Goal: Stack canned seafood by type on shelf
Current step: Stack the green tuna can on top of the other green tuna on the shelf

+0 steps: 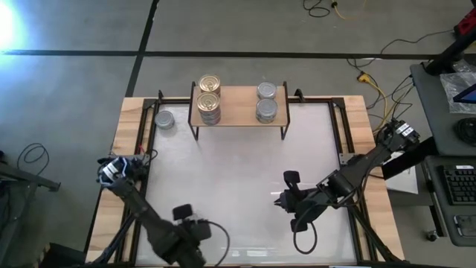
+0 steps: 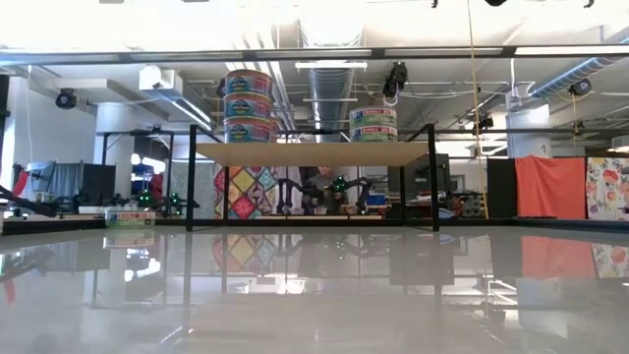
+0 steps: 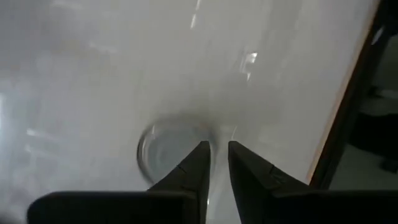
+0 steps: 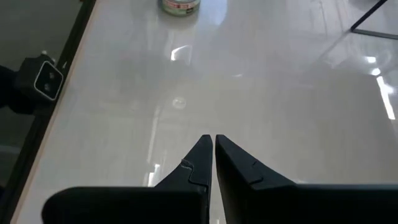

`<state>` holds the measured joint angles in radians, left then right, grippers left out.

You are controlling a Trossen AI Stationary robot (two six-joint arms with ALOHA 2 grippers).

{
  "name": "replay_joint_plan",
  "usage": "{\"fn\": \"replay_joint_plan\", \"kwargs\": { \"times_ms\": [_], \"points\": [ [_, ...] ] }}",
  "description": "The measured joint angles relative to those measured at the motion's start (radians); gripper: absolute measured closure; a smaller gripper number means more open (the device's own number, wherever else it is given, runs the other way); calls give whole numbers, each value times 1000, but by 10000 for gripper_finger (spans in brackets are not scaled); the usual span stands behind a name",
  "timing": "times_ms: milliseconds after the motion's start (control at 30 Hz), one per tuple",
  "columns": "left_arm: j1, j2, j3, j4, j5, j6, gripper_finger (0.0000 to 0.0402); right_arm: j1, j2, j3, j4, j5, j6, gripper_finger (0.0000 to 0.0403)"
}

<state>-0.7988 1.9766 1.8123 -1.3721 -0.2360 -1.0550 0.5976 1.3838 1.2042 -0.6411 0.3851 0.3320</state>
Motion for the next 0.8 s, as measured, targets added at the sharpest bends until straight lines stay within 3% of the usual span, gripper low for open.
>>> {"fn": "replay_joint_plan", "kwargs": {
  "times_ms": [267,500,800],
  "points": [
    [-83,-11,-103,-111,85,-225,280,5,0,-36,55,-1,30,390],
    [-127,-21,-295,48,201,-294,203,24,0,-45,55,-11,63,390],
    [-143,-102,-508,291,192,-282,197,31,0,-47,56,-19,68,390]
  ]
}}
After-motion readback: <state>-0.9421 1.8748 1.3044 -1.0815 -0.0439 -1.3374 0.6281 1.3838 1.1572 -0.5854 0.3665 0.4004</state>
